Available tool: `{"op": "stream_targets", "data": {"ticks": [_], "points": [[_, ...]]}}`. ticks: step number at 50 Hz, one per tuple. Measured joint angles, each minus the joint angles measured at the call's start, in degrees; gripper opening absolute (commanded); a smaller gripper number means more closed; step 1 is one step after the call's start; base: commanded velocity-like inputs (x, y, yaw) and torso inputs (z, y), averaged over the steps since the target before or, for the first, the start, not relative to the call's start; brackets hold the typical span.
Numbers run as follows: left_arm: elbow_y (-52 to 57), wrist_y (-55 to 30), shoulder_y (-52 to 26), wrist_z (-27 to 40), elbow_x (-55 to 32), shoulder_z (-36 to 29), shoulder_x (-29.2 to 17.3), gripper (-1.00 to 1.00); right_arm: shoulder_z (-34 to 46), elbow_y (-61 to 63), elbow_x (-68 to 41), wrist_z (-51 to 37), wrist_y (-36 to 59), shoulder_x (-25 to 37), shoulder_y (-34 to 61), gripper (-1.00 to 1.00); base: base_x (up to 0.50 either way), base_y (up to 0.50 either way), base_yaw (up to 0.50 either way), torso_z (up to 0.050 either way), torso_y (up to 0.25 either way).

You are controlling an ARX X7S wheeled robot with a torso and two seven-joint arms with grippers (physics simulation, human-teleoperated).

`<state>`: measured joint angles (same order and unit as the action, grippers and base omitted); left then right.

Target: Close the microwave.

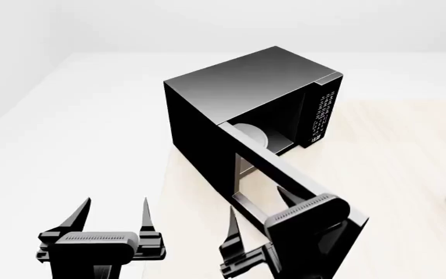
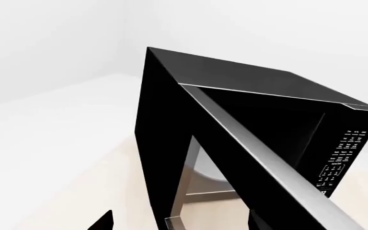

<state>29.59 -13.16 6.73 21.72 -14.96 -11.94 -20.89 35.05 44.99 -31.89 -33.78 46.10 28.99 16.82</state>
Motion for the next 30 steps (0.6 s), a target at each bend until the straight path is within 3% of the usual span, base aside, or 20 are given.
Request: {"op": "stream_targets", "data": {"ticks": [30], "points": [[-0.14,0.1,-0.17,0.4,-0.23,-0.4,-0.39,1.0,-0.88,-5.15,3.18,0.91,-2.46,-0.17,1.05,1.0,0.0,0.0,0.0,-0.001,0.0]]}}
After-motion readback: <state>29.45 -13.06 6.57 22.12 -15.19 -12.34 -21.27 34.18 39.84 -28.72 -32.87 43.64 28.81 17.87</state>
